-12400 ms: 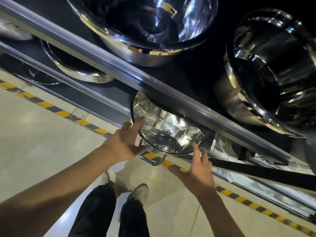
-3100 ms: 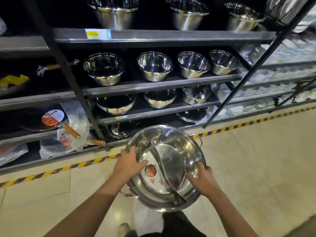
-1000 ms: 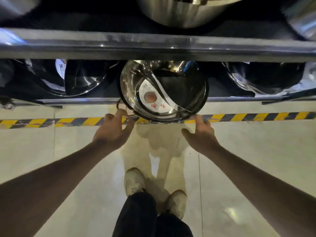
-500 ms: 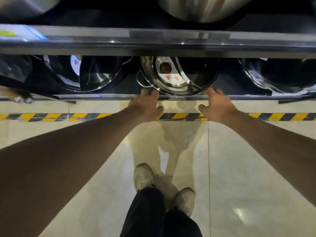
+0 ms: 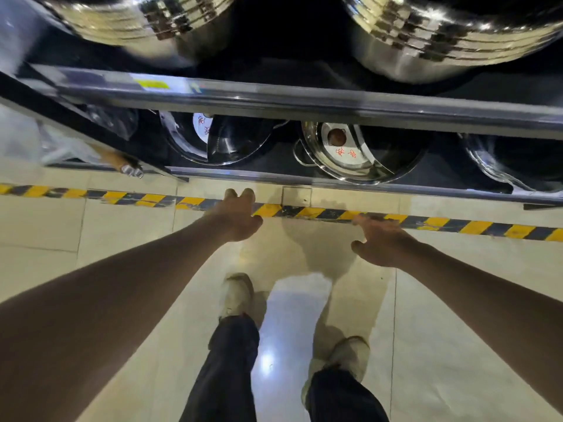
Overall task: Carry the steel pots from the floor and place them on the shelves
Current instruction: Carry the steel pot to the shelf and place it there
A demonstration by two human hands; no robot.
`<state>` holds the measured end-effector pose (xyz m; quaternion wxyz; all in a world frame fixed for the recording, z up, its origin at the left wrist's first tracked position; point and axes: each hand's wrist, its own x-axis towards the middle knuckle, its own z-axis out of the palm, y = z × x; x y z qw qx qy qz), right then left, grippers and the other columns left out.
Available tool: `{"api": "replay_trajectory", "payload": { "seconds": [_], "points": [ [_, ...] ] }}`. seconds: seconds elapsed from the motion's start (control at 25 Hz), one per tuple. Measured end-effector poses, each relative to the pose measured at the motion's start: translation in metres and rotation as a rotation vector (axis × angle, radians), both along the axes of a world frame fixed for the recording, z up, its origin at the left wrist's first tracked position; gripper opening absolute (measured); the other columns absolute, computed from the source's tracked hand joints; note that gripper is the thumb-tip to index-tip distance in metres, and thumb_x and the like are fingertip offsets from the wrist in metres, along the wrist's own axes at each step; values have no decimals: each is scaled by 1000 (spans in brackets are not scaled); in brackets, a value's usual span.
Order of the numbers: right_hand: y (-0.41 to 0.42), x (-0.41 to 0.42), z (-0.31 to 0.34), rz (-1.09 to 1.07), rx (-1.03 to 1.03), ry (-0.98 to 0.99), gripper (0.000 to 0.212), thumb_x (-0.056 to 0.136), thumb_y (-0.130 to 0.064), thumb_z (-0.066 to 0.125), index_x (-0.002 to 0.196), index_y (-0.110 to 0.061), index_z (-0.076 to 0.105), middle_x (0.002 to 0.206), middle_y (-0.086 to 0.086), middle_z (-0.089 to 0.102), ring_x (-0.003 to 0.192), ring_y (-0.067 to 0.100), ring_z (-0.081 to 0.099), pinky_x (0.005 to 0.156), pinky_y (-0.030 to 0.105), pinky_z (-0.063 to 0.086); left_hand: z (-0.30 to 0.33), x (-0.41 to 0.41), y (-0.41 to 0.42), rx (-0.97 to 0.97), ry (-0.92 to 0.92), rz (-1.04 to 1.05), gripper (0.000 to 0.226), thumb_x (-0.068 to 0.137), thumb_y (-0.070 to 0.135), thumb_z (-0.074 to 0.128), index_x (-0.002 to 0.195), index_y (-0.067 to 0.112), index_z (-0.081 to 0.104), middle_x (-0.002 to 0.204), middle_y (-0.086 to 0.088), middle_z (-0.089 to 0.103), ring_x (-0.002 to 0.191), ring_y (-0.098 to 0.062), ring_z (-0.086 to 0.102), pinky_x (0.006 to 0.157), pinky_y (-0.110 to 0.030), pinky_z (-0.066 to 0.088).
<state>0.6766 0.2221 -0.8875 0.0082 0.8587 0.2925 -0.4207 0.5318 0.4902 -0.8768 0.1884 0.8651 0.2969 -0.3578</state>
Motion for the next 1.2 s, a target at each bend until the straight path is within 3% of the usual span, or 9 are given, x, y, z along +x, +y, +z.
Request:
{"api": "replay_trajectory", "payload": {
  "seconds": [0.12, 0.28, 0.4, 0.52, 0.56, 0.68, 0.84, 0.96, 1.2],
  "points": [
    [63, -19, -23, 1, 62, 59, 59, 88, -37, 59, 142, -25, 39, 133, 13, 54, 116, 36, 50, 82, 37, 42, -31, -21, 56, 29, 73, 40, 59, 91, 38, 55, 142, 19, 33, 140, -18, 36, 118, -44, 50, 92, -50, 48],
    [162, -33, -61, -19, 161, 23, 67, 86, -36, 58, 147, -22, 35, 137, 15, 52, 119, 36, 52, 89, 37, 46, -74, -24, 132, 178, 73, 24, 79, 81, 36, 67, 144, 14, 25, 148, -23, 25, 127, -50, 40, 95, -54, 45],
    [230, -32, -90, -78, 239, 58, 75, 88, -30, 57, 154, -16, 23, 131, 12, 52, 119, 32, 52, 82, 33, 40, -105, -23, 180, 288, 54, -25, 92, 79, 31, 67, 151, 15, 14, 161, -22, 4, 139, -47, 25, 104, -55, 36],
    [273, -39, -112, -89, 269, 71, 87, 92, -33, 59, 157, -8, 6, 161, 15, 21, 146, 33, 26, 110, 36, 33, -130, -25, 204, 269, 61, -88, 102, 82, 35, 65, 157, 23, -3, 165, -13, -16, 150, -41, 2, 113, -57, 25],
    [278, -40, -118, -78, 239, 60, 87, 92, -32, 58, 156, -7, 6, 162, 14, 16, 147, 35, 22, 111, 37, 32, -138, -27, 207, 253, 49, -132, 104, 82, 36, 66, 157, 25, -5, 164, -11, -19, 151, -41, -2, 114, -57, 23],
    [282, -32, -128, -68, 222, -11, 66, 88, -27, 58, 144, -10, 26, 140, 11, 37, 132, 39, 35, 82, 36, 43, -150, -33, 200, 225, -5, -199, 112, 79, 38, 70, 156, 29, -10, 164, -13, -20, 151, -42, -4, 115, -58, 20],
    [288, 0, -112, 89, 121, -65, 87, 91, -35, 58, 158, -14, 5, 165, 4, 11, 145, 42, 15, 107, 50, 35, -156, -41, 188, 179, 26, -227, 124, 75, 46, 71, 150, 32, -27, 161, -18, -27, 149, -43, -14, 118, -58, 9],
    [293, 3, -104, 157, 9, -97, 79, 91, -33, 57, 154, -12, 15, 161, 7, 19, 142, 42, 18, 100, 53, 38, -154, -38, 196, 160, 53, -248, 123, 78, 49, 68, 148, 32, -31, 159, -21, -29, 148, -46, -13, 119, -57, 5],
    [304, -9, -108, 263, 30, -214, 90, 87, -26, 65, 157, -24, 7, 166, 1, -7, 138, 42, 20, 94, 51, 44, -148, -29, 222, 222, 95, -366, 124, 82, 48, 69, 148, 28, -33, 158, -27, -26, 148, -48, -2, 120, -56, 9]
  ]
}}
